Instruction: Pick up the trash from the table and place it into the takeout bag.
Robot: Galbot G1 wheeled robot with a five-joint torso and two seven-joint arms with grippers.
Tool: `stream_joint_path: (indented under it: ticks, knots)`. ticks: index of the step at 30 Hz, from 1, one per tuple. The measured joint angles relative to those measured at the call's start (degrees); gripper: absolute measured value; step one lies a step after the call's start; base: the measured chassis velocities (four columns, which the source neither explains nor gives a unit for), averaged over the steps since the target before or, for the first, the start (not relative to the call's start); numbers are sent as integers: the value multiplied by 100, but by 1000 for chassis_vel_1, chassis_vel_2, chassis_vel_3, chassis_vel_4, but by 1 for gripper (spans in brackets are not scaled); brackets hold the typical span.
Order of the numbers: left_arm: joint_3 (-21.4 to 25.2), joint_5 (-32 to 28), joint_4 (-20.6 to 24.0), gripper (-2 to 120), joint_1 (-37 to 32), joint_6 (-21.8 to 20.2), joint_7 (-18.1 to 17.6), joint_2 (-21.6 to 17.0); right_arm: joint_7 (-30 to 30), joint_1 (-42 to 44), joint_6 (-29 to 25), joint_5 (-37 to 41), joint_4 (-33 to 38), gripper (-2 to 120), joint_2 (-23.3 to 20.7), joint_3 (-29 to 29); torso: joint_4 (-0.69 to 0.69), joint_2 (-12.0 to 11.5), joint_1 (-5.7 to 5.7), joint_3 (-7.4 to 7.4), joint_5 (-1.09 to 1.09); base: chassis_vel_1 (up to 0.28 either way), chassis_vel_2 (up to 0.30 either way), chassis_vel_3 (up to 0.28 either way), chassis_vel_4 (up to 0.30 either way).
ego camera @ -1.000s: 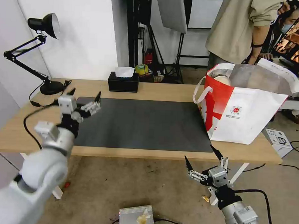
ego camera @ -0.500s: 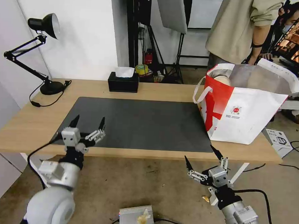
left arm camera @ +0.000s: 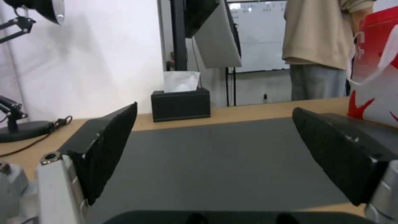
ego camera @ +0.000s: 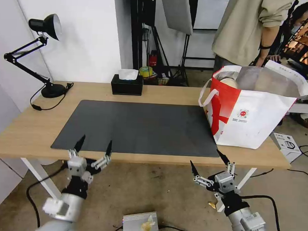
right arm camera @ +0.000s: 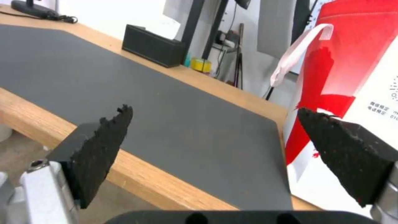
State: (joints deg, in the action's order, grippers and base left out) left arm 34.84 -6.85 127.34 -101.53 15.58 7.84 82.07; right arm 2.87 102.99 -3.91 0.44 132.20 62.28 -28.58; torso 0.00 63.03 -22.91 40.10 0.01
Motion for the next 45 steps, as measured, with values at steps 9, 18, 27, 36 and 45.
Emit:
stream_joint_path:
  ticks: [9,18,27,36,45]
  knots:
    - [128,92,-149,100,-257,414,404,332,0,0,0,0,0,100,0,0,0,0,-1,0,0,0,0,0,0]
    - [172,165,-50,100,-458,414,478,509,0,0,0,0,0,100,0,0,0,0,-1,0,0,0,0,0,0]
    - [222,147,-92,100,-425,504,456,464,0,0,0,0,0,100,0,0,0,0,-1,0,-1,0,0,0,0]
    - [219,147,-150,100,-415,577,429,480,0,0,0,0,0,100,0,0,0,0,-1,0,-1,0,0,0,0]
    - [261,110,-254,100,-384,684,404,443,0,0,0,0,0,100,0,0,0,0,-1,0,-1,0,0,0,0]
